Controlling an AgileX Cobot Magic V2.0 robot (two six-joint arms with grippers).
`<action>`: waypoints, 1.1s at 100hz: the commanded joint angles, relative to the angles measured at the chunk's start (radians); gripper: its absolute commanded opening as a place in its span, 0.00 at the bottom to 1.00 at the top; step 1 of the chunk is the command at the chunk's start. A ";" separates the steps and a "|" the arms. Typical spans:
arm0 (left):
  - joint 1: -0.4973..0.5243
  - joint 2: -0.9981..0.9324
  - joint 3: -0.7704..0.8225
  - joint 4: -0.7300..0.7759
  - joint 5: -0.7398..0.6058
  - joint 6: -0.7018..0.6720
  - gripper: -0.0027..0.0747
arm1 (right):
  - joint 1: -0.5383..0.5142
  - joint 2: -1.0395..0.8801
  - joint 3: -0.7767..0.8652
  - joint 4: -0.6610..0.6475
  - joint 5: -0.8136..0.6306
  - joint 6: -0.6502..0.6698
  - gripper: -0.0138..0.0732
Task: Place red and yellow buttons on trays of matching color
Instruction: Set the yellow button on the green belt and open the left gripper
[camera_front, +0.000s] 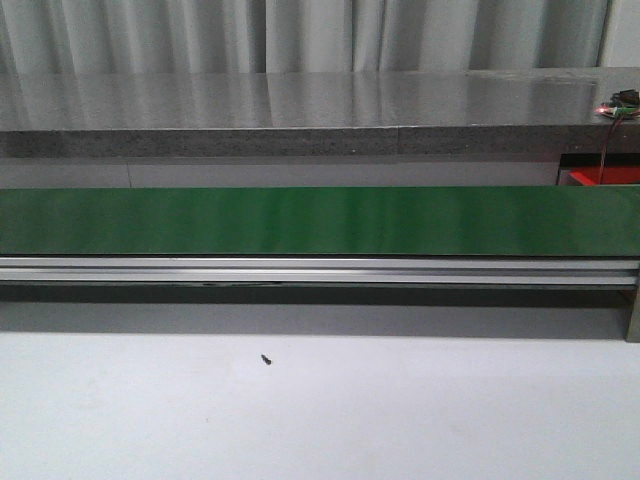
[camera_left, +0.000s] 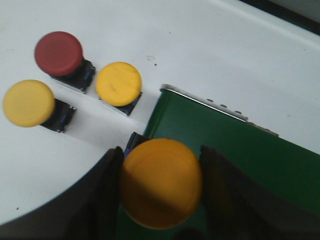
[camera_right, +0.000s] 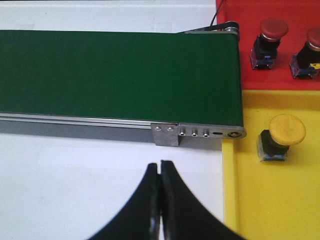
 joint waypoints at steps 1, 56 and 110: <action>-0.028 -0.057 -0.031 -0.011 -0.036 0.003 0.30 | 0.002 -0.002 -0.026 0.014 -0.058 -0.006 0.08; -0.044 -0.006 -0.031 -0.081 -0.018 0.003 0.33 | 0.002 -0.002 -0.026 0.013 -0.081 -0.006 0.08; -0.044 -0.083 -0.031 -0.086 0.003 0.042 0.79 | 0.002 -0.002 -0.026 0.013 -0.088 -0.006 0.08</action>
